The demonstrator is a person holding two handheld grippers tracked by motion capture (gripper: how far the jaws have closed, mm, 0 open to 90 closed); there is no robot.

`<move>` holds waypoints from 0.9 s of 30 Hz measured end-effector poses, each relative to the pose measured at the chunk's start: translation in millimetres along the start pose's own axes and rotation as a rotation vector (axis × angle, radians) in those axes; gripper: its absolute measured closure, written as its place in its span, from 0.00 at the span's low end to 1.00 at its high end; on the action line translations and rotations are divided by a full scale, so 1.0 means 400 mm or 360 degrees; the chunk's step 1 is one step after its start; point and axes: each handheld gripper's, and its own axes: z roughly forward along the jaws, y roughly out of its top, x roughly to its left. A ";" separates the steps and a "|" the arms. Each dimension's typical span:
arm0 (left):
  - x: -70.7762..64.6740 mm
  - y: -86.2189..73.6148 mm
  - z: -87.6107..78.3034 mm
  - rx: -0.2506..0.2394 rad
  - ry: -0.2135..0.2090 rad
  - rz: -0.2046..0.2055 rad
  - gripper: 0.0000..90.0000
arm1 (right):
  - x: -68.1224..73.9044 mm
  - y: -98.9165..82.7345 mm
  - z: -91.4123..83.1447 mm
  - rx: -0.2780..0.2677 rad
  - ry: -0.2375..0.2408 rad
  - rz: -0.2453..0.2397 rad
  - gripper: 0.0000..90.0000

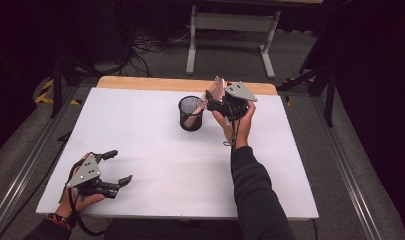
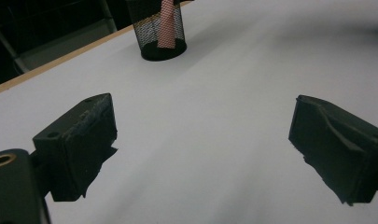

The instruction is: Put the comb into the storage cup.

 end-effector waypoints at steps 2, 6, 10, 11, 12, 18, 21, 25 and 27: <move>0.000 0.000 0.000 0.0000 -0.0001 0.0000 0.10 | 0.002 0.005 -0.004 -0.0013 0.0011 -0.0011 0.24; 0.000 0.000 0.000 0.0003 0.0001 0.0003 0.10 | 0.005 0.012 -0.011 -0.0026 0.0018 -0.0027 0.24; 0.000 0.000 -0.001 -0.0007 0.0000 -0.0002 0.10 | 0.007 0.014 -0.014 -0.0028 0.0019 -0.0039 0.23; 0.000 0.000 -0.001 -0.0002 0.0001 0.0000 0.10 | 0.008 0.015 -0.016 -0.0030 0.0017 -0.0042 0.23; 0.000 0.000 -0.001 -0.0002 0.0001 0.0000 0.10 | 0.009 0.016 -0.018 -0.0032 0.0022 -0.0043 0.23; 0.000 0.001 -0.001 -0.0005 0.0002 0.0000 0.10 | 0.016 0.023 -0.030 -0.0056 0.0022 -0.0070 0.23; 0.000 0.000 -0.001 -0.0010 0.0000 -0.0002 0.10 | 0.016 0.024 -0.034 -0.0059 0.0027 -0.0072 0.23; -0.001 0.001 0.000 0.0001 -0.0001 0.0000 0.10 | 0.018 0.026 -0.044 -0.0071 0.0041 -0.0074 0.22; 0.000 0.001 -0.001 -0.0003 -0.0003 -0.0001 0.10 | 0.020 0.028 -0.051 -0.0078 0.0049 -0.0085 0.22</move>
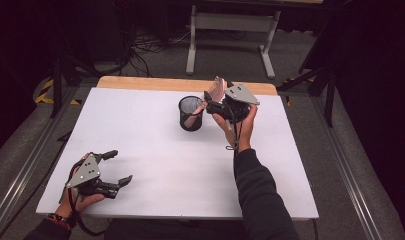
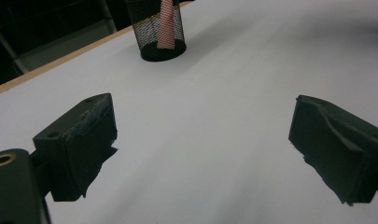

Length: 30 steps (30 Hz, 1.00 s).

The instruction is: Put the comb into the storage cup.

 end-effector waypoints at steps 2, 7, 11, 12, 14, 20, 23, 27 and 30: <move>0.000 0.000 0.000 0.0001 0.0003 0.0001 0.10 | 0.001 0.001 -0.003 -0.0006 0.0001 -0.0001 0.22; 0.000 0.000 0.000 -0.0001 0.0006 0.0002 0.10 | 0.001 0.006 -0.014 -0.0012 0.0009 -0.0023 0.22; 0.000 0.001 -0.001 -0.0003 0.0006 0.0004 0.10 | 0.002 0.008 -0.022 -0.0012 0.0016 -0.0031 0.22; 0.000 0.001 -0.001 -0.0002 0.0007 0.0005 0.10 | 0.002 0.008 -0.024 -0.0010 0.0020 -0.0040 0.22; -0.001 0.000 0.000 0.0001 0.0004 0.0002 0.10 | 0.003 0.009 -0.028 -0.0008 0.0023 -0.0056 0.21; -0.001 0.001 0.001 0.0004 0.0004 0.0007 0.10 | 0.005 0.010 -0.035 -0.0005 0.0025 -0.0090 0.21; -0.001 0.001 0.001 0.0006 0.0006 0.0008 0.10 | 0.005 0.009 -0.038 -0.0001 0.0033 -0.0103 0.21; -0.001 0.001 0.001 0.0005 0.0005 0.0007 0.10 | 0.002 0.006 -0.045 -0.0018 0.0043 -0.0097 0.21; -0.001 0.001 0.002 0.0008 0.0002 0.0008 0.10 | 0.002 0.006 -0.049 -0.0018 0.0046 -0.0102 0.21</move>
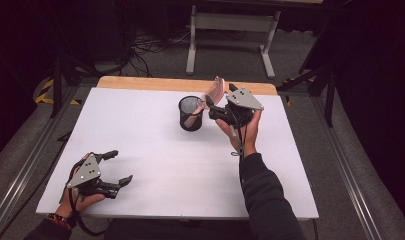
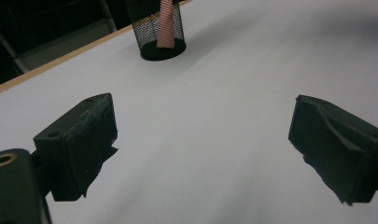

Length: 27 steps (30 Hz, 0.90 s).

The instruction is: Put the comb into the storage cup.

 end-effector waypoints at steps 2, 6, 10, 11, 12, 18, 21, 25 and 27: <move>0.000 0.000 0.000 0.0000 -0.0002 -0.0001 0.10 | 0.001 0.000 -0.003 -0.0002 0.0001 -0.0010 0.21; 0.000 0.000 0.001 0.0004 -0.0007 0.0002 0.10 | 0.000 -0.004 -0.008 0.0011 0.0025 0.0001 0.21; 0.000 -0.001 0.002 0.0008 -0.0011 0.0004 0.10 | -0.002 -0.005 -0.015 0.0010 0.0026 -0.0005 0.21; 0.000 -0.001 0.002 0.0010 -0.0011 0.0004 0.10 | -0.002 -0.005 -0.015 0.0010 0.0026 -0.0005 0.21; 0.000 -0.001 0.002 0.0010 -0.0012 0.0005 0.10 | -0.002 -0.004 -0.017 0.0006 0.0027 -0.0005 0.21; -0.001 -0.001 0.003 0.0010 -0.0013 0.0004 0.10 | 0.005 0.001 -0.033 -0.0010 0.0056 -0.0029 0.21; -0.001 0.000 0.002 0.0010 -0.0011 0.0006 0.10 | 0.007 0.001 -0.036 -0.0009 0.0068 -0.0028 0.21; -0.001 0.000 0.002 0.0007 -0.0009 0.0006 0.10 | 0.008 0.002 -0.045 -0.0015 0.0075 -0.0035 0.21; -0.002 0.000 0.002 0.0006 -0.0009 0.0007 0.10 | 0.009 0.003 -0.049 -0.0019 0.0074 -0.0043 0.21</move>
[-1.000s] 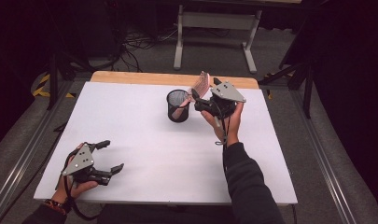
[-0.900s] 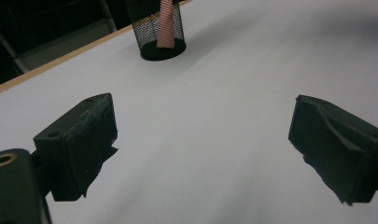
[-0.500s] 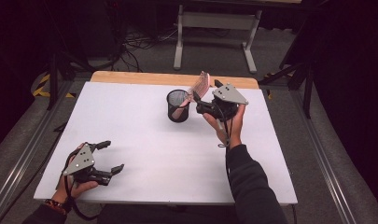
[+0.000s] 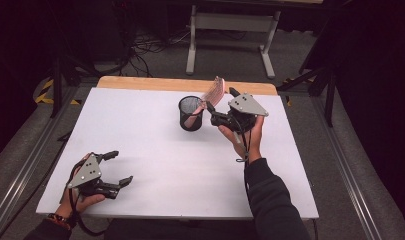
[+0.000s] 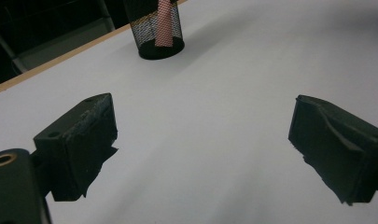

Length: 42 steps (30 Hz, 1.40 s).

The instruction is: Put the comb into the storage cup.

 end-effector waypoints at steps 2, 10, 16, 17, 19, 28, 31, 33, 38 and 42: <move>0.000 0.000 0.000 -0.0002 0.0000 0.0000 0.10 | 0.002 0.001 -0.007 0.0001 0.0009 -0.0010 0.21; 0.000 0.001 -0.001 0.0001 0.0002 0.0003 0.10 | 0.009 0.004 -0.023 -0.0002 0.0024 -0.0049 0.20; -0.001 0.001 0.000 0.0002 0.0001 0.0006 0.10 | 0.009 0.001 -0.035 -0.0007 0.0013 -0.0065 0.20; -0.001 0.001 -0.001 0.0001 0.0004 0.0006 0.10 | 0.009 -0.001 -0.038 -0.0006 0.0015 -0.0069 0.20; -0.001 0.001 -0.001 0.0001 0.0005 0.0006 0.10 | 0.009 -0.002 -0.040 -0.0007 0.0022 -0.0063 0.20; -0.002 0.002 0.001 0.0001 0.0001 0.0004 0.10 | 0.014 -0.010 -0.063 0.0006 0.0074 -0.0079 0.18; -0.002 0.002 0.002 0.0001 0.0004 0.0003 0.10 | 0.016 -0.010 -0.075 0.0003 0.0077 -0.0099 0.17; -0.003 0.003 0.002 0.0001 0.0001 0.0003 0.10 | 0.016 -0.010 -0.079 0.0004 0.0080 -0.0100 0.17; -0.004 0.003 0.004 0.0003 0.0001 0.0004 0.10 | 0.020 -0.013 -0.097 -0.0004 0.0094 -0.0107 0.16; -0.003 0.003 0.003 0.0002 0.0003 0.0003 0.10 | 0.022 -0.015 -0.105 -0.0004 0.0097 -0.0119 0.16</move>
